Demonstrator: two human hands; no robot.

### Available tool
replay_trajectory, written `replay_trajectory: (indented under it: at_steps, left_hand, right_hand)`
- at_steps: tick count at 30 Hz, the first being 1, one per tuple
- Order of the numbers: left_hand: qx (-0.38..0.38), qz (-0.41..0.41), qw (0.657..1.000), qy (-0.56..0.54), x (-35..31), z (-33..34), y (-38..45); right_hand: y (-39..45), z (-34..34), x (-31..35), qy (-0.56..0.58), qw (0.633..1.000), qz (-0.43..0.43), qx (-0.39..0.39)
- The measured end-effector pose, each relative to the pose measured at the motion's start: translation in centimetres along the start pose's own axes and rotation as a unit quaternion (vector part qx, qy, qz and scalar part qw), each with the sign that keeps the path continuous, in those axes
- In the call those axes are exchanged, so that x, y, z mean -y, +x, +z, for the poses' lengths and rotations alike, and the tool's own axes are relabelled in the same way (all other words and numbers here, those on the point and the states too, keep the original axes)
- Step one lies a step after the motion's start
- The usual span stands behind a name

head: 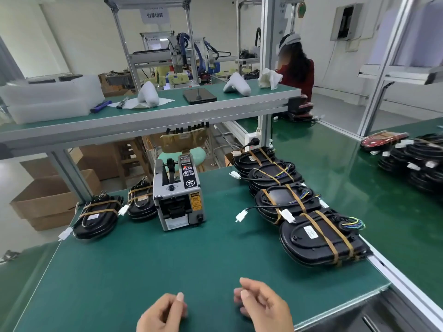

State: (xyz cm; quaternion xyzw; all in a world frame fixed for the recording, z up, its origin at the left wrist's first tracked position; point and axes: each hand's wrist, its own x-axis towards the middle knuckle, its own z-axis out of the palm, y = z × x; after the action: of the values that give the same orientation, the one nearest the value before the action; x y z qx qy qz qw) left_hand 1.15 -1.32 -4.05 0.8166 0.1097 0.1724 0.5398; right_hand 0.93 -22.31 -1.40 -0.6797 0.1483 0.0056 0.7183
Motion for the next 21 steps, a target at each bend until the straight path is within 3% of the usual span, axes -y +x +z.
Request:
replay_trajectory:
  at_steps: [2,6,14,21]
  left_hand:
    - [-0.017,0.051,0.997,0.055,-0.5,0.4,-0.8]
    - [-0.064,0.011,0.998,0.015,0.4,0.3,-0.2]
    - [-0.060,-0.011,0.998,0.015,0.2,0.4,-0.8]
    - [-0.051,-0.004,0.998,0.040,1.0,0.6,-0.8]
  right_hand:
    - [-0.2,-2.5,0.2,0.065,0.995,0.035,-0.065]
    - [0.8,-6.8,1.8,0.191,0.964,0.083,-0.166]
    - [2.8,-8.2,4.8,0.332,0.920,0.153,-0.140]
    - [4.4,-8.4,5.7,0.390,0.893,0.162,-0.155]
